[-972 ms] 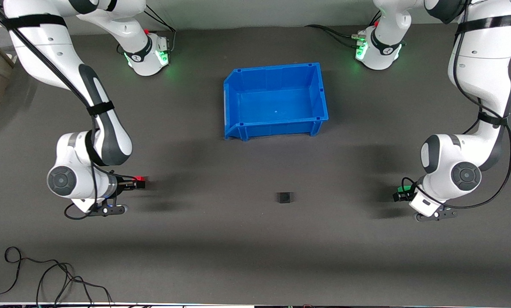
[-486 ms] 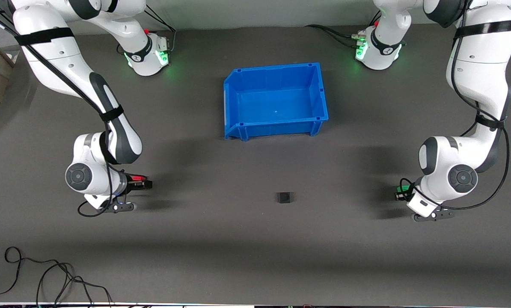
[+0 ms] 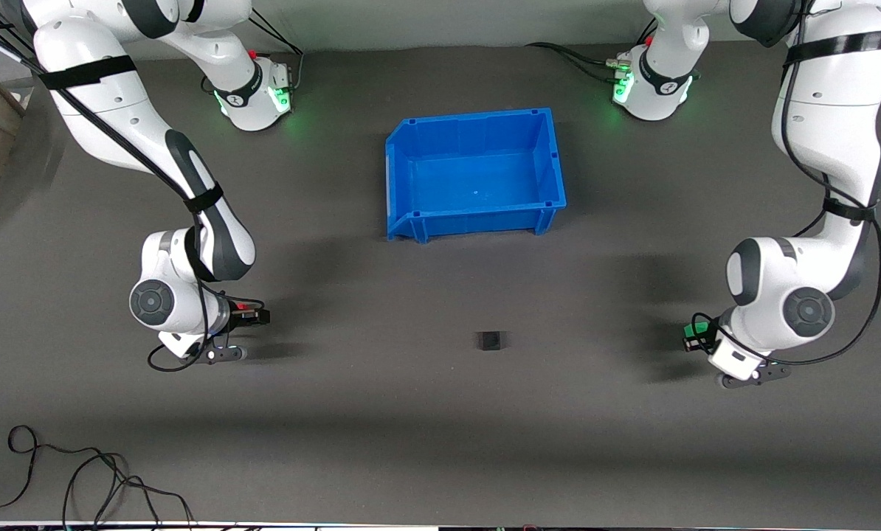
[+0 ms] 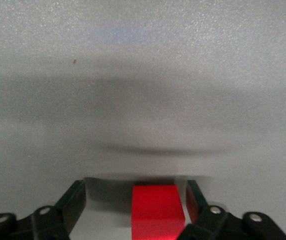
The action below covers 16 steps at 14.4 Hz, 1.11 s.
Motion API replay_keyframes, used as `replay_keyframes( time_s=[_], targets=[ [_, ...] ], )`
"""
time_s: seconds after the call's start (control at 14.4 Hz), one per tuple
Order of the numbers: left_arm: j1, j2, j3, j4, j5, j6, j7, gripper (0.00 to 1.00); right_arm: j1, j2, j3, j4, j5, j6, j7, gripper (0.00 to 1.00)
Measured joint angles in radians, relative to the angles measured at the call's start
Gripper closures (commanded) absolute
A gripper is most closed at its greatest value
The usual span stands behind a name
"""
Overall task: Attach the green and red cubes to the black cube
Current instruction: 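Close the right gripper on the red cube while the left gripper grasps the green cube, then carry the red cube with the right gripper while the left gripper carries green toward black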
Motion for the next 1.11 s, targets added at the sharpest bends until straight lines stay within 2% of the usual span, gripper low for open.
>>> replay_keyframes(
  time_s=[0.21,0.42,0.49,0.76,0.9,1.11],
  targets=[
    [-0.023,-0.002,-0.006,0.102,-0.014,-0.126,-0.241,1.0,0.0,0.0,0.0,0.0,0.0,0.0,0.0,0.36],
    [-0.058,-0.001,-0.011,0.197,-0.021,-0.215,-0.511,1.0,0.0,0.0,0.0,0.0,0.0,0.0,0.0,0.52],
    [-0.074,0.003,-0.012,0.21,-0.028,-0.219,-0.61,1.0,-0.001,0.0,0.0,0.0,0.0,0.0,0.0,0.61],
    [-0.165,0.092,-0.014,0.283,-0.037,-0.187,-1.049,1.0,-0.004,-0.003,-0.001,0.001,0.0,0.0,0.0,0.84],
    [-0.188,0.145,-0.015,0.328,-0.057,-0.166,-1.152,1.0,-0.004,-0.003,-0.001,0.001,0.0,0.0,0.0,1.0],
    [-0.187,0.169,-0.015,0.357,-0.138,-0.166,-1.208,1.0,-0.004,-0.005,-0.002,0.001,0.001,-0.001,0.003,1.0]
  ],
)
